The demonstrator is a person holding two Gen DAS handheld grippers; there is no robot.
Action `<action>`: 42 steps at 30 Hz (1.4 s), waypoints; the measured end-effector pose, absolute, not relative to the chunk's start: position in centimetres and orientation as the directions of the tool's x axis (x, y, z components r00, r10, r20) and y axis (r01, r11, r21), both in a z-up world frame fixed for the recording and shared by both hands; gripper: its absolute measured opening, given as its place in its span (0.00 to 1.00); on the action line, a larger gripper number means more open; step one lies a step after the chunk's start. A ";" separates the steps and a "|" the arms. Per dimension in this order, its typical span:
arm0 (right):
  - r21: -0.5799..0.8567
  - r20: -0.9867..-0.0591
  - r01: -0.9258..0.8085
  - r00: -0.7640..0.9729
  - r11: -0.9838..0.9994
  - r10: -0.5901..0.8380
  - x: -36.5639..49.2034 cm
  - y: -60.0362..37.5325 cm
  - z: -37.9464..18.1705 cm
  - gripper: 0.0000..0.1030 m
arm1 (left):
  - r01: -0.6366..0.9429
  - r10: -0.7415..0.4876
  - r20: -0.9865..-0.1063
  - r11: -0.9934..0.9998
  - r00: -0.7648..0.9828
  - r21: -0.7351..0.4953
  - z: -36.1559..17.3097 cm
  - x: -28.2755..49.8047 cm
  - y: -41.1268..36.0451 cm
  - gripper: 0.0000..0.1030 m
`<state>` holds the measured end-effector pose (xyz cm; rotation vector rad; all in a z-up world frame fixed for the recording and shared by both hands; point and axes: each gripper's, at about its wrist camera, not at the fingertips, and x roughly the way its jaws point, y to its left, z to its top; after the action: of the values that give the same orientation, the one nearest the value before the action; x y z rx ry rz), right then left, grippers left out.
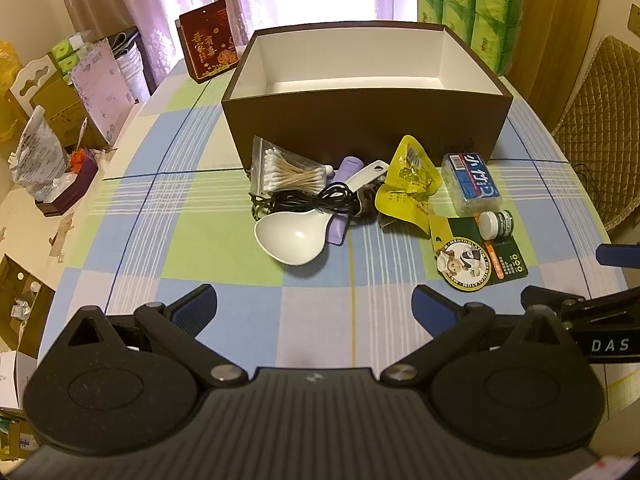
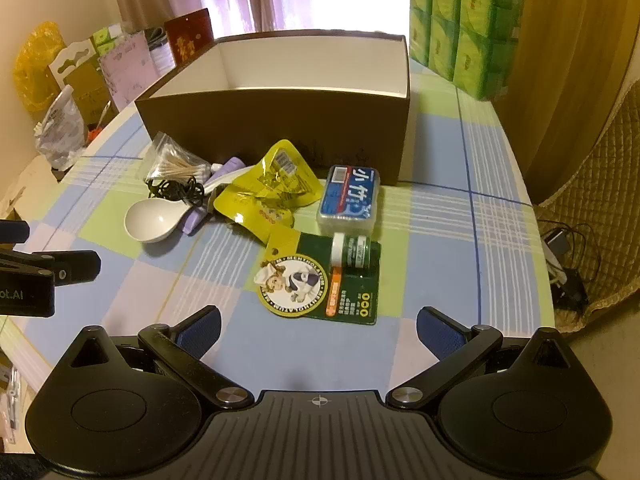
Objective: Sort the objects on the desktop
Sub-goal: 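Reach the left gripper toward the white plastic spoon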
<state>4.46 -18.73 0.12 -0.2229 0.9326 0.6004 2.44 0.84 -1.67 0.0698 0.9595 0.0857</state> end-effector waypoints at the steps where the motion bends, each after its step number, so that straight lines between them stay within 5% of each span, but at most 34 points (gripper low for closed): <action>1: 0.073 -0.804 -0.575 0.449 0.815 0.389 4.5 -18.7 0.2 0.98 | -0.039 0.103 -0.814 0.994 0.571 0.099 -1.7 2.5 0.8 0.99; 42: 0.110 -0.860 -0.477 0.394 0.872 0.324 9.6 -16.8 -3.8 0.98 | 0.236 -0.037 -0.842 0.966 0.539 0.108 -7.6 11.3 6.1 0.95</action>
<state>9.61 -16.77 -3.75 -0.1640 1.0500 0.5109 11.32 6.07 -7.63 0.2187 0.9908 -0.1640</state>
